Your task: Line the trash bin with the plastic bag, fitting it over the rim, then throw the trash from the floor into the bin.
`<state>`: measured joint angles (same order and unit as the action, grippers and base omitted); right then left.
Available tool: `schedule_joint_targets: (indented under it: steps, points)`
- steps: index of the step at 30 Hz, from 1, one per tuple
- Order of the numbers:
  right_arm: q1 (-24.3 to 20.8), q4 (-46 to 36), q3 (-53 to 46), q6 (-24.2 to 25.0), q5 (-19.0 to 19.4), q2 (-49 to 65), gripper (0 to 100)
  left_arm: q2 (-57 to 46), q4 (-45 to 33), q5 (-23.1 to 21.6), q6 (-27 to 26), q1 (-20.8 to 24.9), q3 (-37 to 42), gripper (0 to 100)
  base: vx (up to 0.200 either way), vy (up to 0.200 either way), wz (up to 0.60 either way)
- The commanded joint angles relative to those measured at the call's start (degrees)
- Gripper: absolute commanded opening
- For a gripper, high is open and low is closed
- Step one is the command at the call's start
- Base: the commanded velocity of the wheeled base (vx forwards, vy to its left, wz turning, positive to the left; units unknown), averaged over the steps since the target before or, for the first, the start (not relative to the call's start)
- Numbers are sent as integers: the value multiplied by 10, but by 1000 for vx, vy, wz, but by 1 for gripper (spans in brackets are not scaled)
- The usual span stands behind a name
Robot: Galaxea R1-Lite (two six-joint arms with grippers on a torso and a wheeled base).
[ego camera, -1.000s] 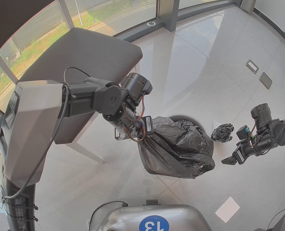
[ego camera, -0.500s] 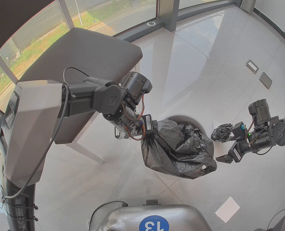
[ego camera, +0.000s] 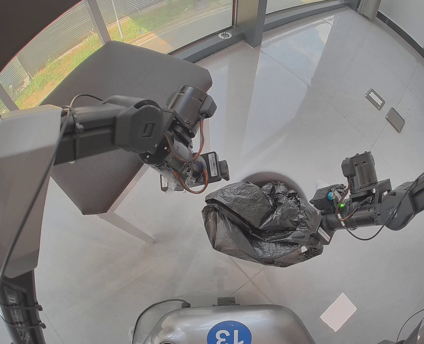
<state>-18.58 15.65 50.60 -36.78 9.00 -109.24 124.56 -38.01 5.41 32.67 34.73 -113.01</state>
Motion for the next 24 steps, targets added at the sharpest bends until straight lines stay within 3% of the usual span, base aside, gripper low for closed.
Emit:
schedule_joint_targets:
  steps: [1,24]
  points:
    - [-27,3,5,-3,0,-43,100,-32,-1,1,0,-7,2,100,0,0,0]
    - [-28,3,42,-8,-1,-110,100,-56,5,8,0,-11,1,100,0,0,0]
